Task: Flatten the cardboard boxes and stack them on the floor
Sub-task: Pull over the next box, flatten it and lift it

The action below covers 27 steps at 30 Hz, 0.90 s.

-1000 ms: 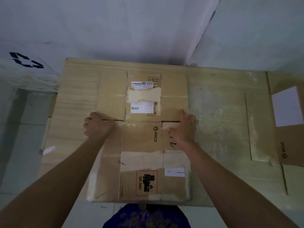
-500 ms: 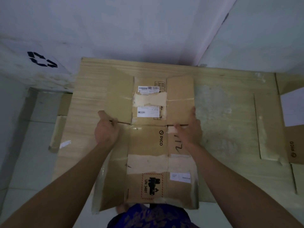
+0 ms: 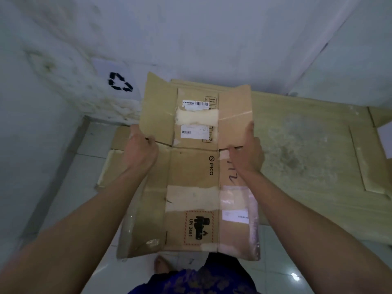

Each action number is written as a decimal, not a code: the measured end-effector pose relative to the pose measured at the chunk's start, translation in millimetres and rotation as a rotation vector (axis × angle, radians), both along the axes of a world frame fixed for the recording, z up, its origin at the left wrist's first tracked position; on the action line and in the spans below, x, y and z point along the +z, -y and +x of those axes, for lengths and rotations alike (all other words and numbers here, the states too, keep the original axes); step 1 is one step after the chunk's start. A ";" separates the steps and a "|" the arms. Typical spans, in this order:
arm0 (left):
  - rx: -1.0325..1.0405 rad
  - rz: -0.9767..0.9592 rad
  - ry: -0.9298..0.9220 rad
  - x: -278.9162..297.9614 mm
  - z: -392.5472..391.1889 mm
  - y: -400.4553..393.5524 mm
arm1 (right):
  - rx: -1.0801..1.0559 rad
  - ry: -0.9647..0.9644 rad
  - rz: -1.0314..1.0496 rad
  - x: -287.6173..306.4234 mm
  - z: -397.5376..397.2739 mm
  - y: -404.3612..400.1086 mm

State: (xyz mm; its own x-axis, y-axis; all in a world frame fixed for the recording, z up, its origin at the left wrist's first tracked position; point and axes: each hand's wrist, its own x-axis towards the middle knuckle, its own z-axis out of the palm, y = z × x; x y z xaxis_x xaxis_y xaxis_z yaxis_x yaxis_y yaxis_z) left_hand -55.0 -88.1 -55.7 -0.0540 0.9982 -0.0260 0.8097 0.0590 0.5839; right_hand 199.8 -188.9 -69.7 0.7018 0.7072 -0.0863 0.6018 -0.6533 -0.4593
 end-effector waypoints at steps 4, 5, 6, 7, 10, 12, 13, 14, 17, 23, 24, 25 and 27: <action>0.025 0.061 -0.002 37.6 -71.6 -2.4 | 0.033 0.023 0.089 33.7 -68.9 -13.1; 0.041 0.074 -0.009 46.2 -89.1 -4.0 | 0.045 0.030 0.112 41.5 -85.1 -16.3; 0.058 0.086 -0.011 54.6 -105.7 -5.6 | 0.061 0.037 0.133 49.0 -100.7 -19.7; 0.074 0.099 -0.012 62.5 -121.7 -7.6 | 0.081 0.045 0.151 55.6 -115.7 -23.7; 0.114 0.123 -0.017 83.8 -165.3 -13.3 | 0.142 0.057 0.179 72.7 -157.1 -37.1; 0.133 0.132 -0.008 93.6 -190.4 -19.3 | 0.170 0.059 0.191 81.0 -180.5 -48.5; 0.145 0.133 -0.004 97.0 -202.3 -23.4 | 0.183 0.057 0.198 84.0 -191.1 -54.9; 0.158 0.134 -0.001 100.2 -213.4 -27.7 | 0.194 0.054 0.204 87.1 -201.1 -62.1; 0.185 0.141 -0.004 106.1 -242.7 -42.2 | 0.224 0.057 0.220 91.6 -228.8 -86.0; 0.188 0.183 0.050 92.3 -286.1 -88.2 | 0.253 0.090 0.198 80.8 -267.0 -143.4; 0.176 0.197 0.060 85.8 -292.3 -98.9 | 0.253 0.089 0.190 76.7 -271.9 -154.7; 0.162 0.205 0.071 79.6 -298.5 -110.0 | 0.256 0.086 0.179 71.1 -276.8 -167.1; 0.146 0.202 0.082 67.7 -309.9 -136.0 | 0.262 0.079 0.160 57.0 -287.6 -195.5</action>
State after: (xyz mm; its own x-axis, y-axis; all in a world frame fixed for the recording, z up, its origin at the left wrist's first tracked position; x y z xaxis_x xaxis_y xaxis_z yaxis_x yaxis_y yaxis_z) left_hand -364.9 47.9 12.0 -0.2038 0.9653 0.1631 0.7504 0.0470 0.6593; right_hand -87.8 6.6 -12.6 0.4936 0.8652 0.0884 0.7783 -0.3941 -0.4888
